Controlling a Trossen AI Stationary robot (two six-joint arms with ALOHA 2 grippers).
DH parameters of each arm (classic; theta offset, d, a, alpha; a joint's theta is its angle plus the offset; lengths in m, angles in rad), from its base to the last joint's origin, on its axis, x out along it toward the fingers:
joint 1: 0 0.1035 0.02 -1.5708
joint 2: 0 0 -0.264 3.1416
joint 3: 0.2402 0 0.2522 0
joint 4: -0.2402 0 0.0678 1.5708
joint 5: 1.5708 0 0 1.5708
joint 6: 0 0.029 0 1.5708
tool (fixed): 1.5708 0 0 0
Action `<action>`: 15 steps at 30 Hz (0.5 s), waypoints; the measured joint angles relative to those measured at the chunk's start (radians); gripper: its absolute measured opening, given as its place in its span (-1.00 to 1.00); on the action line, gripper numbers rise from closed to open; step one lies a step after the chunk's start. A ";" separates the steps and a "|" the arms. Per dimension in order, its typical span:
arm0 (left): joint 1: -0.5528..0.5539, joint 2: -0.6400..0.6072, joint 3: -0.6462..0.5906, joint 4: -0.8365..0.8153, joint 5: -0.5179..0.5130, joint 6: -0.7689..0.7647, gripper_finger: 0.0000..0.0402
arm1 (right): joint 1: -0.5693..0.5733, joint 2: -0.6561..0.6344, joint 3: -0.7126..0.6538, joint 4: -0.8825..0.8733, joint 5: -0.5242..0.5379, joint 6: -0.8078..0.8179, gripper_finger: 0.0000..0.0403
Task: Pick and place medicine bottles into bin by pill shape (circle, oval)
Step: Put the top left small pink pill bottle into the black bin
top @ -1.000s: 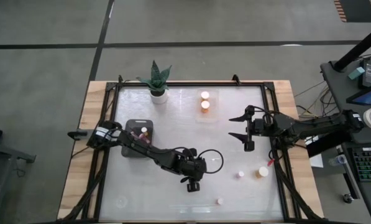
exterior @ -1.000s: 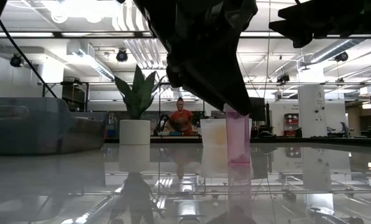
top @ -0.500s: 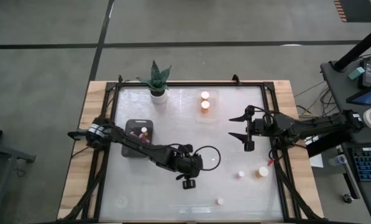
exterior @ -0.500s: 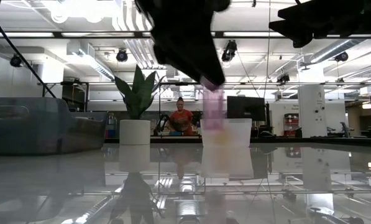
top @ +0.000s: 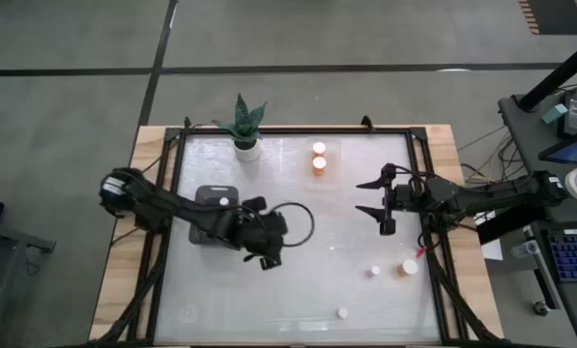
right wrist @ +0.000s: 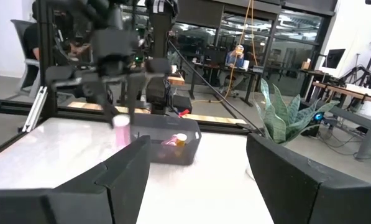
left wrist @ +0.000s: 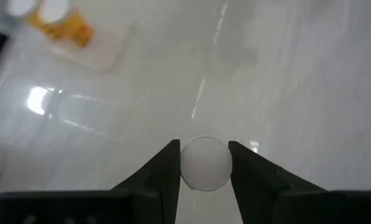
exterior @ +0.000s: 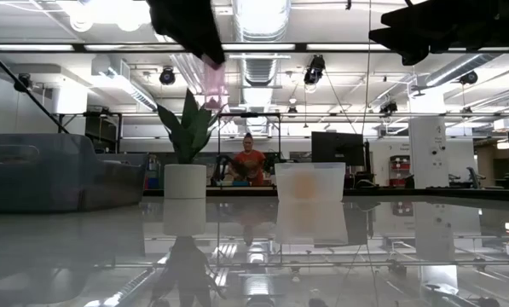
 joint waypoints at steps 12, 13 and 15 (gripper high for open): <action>0.000 -0.361 -0.383 -0.012 -0.085 -0.330 -0.48 | -0.003 0.000 0.000 -0.001 0.000 0.001 0.27; 0.000 -0.390 -0.413 -0.014 -0.085 -0.358 -0.48 | -0.003 0.001 0.000 -0.001 0.000 0.001 0.27; 0.000 -0.443 -0.469 -0.018 -0.082 -0.398 -0.48 | -0.004 0.001 0.000 -0.001 0.000 0.001 0.27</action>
